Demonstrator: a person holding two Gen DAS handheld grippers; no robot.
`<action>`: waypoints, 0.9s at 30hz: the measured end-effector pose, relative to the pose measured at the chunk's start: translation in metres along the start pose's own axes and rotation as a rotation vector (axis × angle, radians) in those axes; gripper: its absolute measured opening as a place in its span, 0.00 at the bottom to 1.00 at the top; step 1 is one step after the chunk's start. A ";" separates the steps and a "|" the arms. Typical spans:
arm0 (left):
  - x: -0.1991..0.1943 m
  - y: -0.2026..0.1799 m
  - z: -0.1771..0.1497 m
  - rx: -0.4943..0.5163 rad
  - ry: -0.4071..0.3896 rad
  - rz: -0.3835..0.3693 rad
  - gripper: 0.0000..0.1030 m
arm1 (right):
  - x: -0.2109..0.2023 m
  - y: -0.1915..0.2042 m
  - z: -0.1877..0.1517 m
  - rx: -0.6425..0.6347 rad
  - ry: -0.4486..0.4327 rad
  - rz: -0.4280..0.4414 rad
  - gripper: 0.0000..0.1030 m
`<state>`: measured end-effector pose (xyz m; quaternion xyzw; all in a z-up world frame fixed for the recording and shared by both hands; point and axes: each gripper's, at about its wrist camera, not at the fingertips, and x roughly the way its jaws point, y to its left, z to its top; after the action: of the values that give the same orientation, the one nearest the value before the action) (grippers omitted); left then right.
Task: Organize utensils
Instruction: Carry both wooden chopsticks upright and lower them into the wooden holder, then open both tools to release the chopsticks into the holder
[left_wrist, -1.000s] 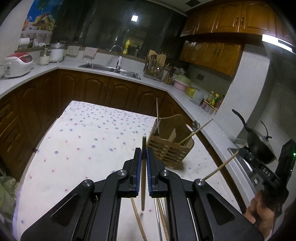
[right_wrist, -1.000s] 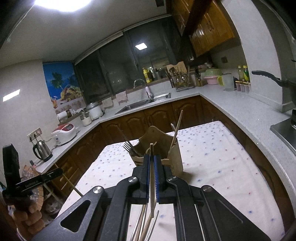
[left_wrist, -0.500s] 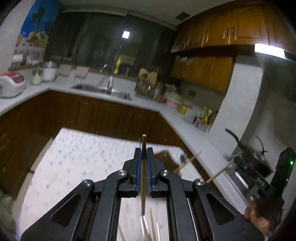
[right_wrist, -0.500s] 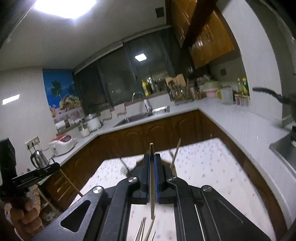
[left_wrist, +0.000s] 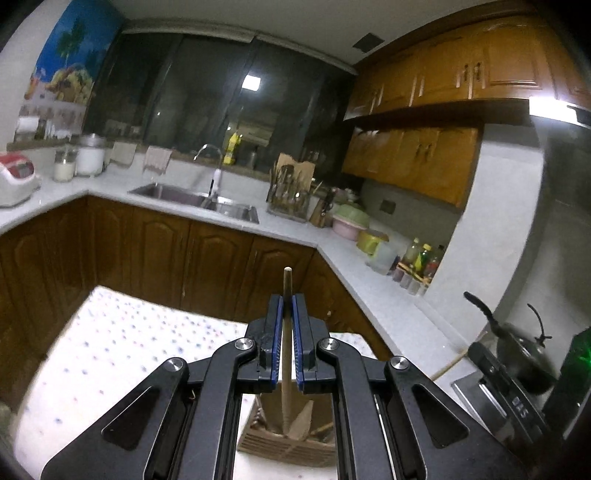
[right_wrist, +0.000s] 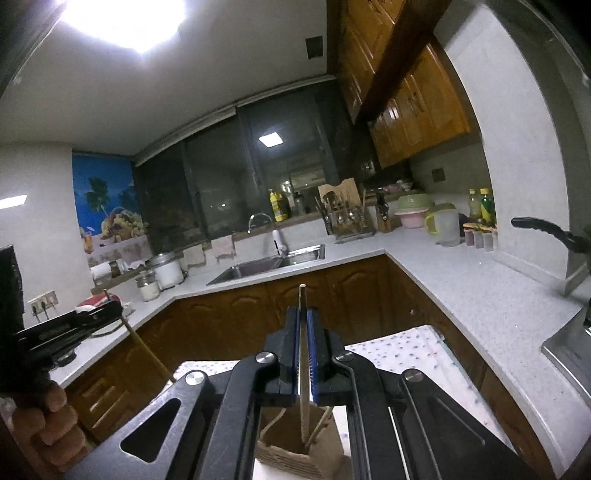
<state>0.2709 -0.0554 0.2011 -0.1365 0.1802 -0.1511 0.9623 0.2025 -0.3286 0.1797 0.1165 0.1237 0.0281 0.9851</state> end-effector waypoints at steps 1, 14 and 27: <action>0.006 0.002 -0.005 -0.009 0.007 0.003 0.05 | 0.004 -0.002 -0.004 0.004 0.005 -0.001 0.04; 0.052 0.018 -0.062 -0.002 0.141 0.023 0.05 | 0.046 -0.016 -0.063 0.017 0.150 -0.014 0.04; 0.058 0.014 -0.064 0.018 0.174 0.019 0.05 | 0.049 -0.019 -0.073 0.027 0.180 -0.017 0.04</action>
<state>0.3008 -0.0760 0.1219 -0.1124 0.2630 -0.1549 0.9456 0.2317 -0.3265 0.0950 0.1258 0.2134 0.0282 0.9684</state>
